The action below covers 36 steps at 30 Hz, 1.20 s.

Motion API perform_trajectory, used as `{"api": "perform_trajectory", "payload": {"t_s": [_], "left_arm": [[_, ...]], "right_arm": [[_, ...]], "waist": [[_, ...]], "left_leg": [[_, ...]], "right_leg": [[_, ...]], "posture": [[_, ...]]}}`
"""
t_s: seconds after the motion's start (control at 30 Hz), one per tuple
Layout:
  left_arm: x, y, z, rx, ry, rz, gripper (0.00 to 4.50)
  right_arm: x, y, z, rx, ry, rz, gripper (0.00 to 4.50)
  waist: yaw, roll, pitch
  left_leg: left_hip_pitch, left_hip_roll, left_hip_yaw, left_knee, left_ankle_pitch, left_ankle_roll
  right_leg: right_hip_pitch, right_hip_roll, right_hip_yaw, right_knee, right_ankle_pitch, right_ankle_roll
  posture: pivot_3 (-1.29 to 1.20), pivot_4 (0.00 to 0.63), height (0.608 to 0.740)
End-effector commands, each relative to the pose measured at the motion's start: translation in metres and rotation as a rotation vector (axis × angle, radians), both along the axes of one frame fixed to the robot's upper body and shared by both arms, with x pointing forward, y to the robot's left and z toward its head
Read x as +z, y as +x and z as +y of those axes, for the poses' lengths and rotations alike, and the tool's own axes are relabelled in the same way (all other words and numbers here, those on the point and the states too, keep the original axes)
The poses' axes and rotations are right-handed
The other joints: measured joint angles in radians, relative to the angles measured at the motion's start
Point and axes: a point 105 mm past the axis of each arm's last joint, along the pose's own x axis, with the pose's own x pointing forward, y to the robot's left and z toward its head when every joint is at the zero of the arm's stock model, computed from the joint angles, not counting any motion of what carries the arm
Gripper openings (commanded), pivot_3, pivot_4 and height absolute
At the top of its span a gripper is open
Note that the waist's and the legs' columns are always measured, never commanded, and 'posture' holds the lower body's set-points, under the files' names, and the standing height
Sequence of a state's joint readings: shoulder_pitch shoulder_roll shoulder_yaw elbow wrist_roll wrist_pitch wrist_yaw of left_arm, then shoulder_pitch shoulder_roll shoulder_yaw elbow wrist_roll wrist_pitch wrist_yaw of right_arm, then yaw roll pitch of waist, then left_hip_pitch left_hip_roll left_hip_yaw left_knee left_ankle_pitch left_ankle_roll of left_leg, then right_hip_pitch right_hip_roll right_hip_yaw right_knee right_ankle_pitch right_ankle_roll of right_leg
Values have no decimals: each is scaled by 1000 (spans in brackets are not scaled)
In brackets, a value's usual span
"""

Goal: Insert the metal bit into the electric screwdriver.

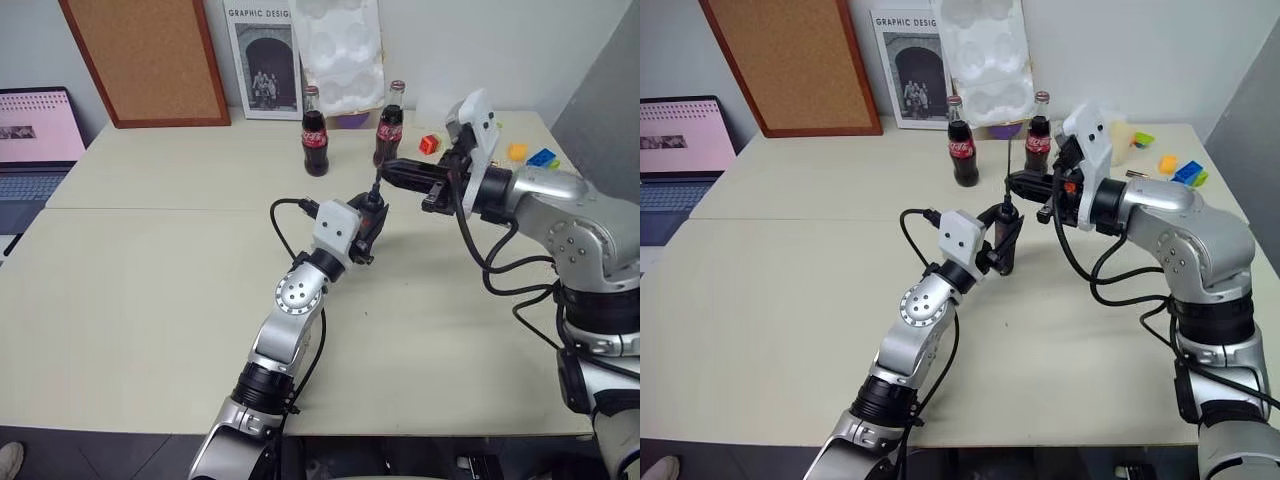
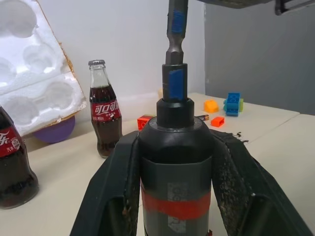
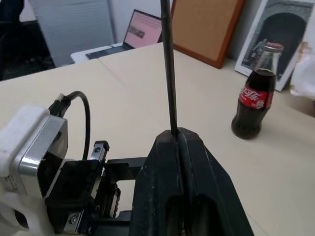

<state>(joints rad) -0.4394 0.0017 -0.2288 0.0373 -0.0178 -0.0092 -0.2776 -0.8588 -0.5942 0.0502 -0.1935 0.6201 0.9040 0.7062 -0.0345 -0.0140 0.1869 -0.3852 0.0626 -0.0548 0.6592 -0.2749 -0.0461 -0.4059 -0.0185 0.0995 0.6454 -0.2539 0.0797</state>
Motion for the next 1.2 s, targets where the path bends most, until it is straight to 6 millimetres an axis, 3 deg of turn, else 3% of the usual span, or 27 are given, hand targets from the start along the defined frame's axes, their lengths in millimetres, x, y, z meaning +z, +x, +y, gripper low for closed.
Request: {"api": "perform_trajectory", "payload": {"t_s": [0.03, 0.47, 0.63, 0.67, 0.93, 1.0, 1.2], "left_arm": [[7, -1, -1, -4, 9, -32, 1643], [7, -1, 2, 1, 13, -33, 1642], [6, -1, 2, 0, 16, -31, 1642], [6, -1, 2, -1, 16, -31, 1642], [6, 0, 1, -5, 18, -31, 1642], [6, 0, 1, -7, 18, -31, 1642], [14, 0, 1, -15, 22, -58, 1642]], "right_arm": [[-11, 0, 7, 75, -44, 67, 0], [-14, 3, 1, 147, -63, 114, 0], [-4, 0, 2, 166, -21, 57, 0], [0, 0, 1, 166, -6, 48, 402], [30, -15, -12, 201, 105, 12, 2252], [32, -19, -17, 202, 114, 10, 2869], [31, -30, -33, 147, 113, -9, 4054]], "waist": [[0, 0, 0], [0, 0, 0], [0, 0, 0], [0, 0, 0], [3, 0, 0], [2, 0, 0], [3, 0, 1]], "left_leg": [[0, 0, 0, 0, 0, 0], [0, 0, 0, 0, 0, 0], [0, 0, 0, 0, 0, 0], [0, 0, 0, 0, 0, 0], [-5, 0, 0, 0, 0, 0], [-7, 0, 0, 0, 0, 0], [-8, 0, -1, 0, 0, 0]], "right_leg": [[0, 0, 0, 0, 0, 0], [-1, 0, 0, 0, 1, -1], [0, 0, 0, 0, 0, -1], [-1, 0, 0, 0, 0, 0], [-3, 0, 0, -1, 3, -4], [-5, 0, 0, -1, 3, -4], [-5, 0, -1, -1, 3, -4]], "posture": [[0, 150, 740], [0, 150, 740], [0, 150, 740], [0, 150, 740], [0, 150, 740], [0, 150, 740], [0, 150, 740]]}}
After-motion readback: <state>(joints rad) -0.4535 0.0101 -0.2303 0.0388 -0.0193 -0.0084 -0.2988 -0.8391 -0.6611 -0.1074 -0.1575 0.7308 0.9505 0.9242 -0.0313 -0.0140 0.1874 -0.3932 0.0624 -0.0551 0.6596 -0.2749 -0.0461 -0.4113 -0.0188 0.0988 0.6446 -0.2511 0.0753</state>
